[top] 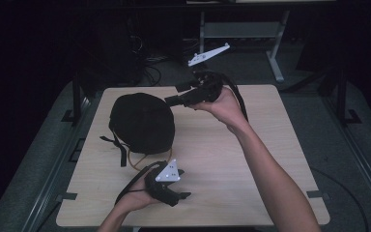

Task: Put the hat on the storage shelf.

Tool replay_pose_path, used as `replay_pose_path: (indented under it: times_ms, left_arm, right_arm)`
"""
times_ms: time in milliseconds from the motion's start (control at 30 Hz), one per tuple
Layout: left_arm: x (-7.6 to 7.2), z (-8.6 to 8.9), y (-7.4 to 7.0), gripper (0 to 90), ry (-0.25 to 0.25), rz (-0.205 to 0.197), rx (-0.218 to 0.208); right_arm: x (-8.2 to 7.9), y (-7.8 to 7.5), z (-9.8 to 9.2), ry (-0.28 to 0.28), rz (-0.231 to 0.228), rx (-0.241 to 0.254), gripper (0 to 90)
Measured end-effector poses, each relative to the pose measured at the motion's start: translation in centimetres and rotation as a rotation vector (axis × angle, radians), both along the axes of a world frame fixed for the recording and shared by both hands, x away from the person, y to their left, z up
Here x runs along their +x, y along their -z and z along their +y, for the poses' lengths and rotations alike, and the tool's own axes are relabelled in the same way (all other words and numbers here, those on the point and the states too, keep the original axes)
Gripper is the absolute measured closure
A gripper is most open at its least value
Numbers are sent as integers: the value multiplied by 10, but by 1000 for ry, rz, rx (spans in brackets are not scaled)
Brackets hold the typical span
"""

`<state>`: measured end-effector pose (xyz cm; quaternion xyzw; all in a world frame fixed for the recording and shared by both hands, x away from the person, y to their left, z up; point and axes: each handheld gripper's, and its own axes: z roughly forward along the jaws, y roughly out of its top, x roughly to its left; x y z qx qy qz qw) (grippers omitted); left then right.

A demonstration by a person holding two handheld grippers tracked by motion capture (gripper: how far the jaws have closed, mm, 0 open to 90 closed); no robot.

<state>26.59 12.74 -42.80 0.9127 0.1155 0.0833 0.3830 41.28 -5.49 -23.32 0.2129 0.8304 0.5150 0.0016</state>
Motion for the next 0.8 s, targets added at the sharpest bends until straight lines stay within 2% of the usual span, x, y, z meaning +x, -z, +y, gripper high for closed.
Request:
replay_pose_path:
  times_ms: [367, 800]
  left_arm:
    - [2, 1, 2, 249, -11, -1, 11]
    - [2, 0, 3, 240, -27, 5, -1]
  right_arm:
    - [-5, 6, -22, 34, -7, -6, 205]
    - [-9, 12, -43, 59, -1, -8, 200]
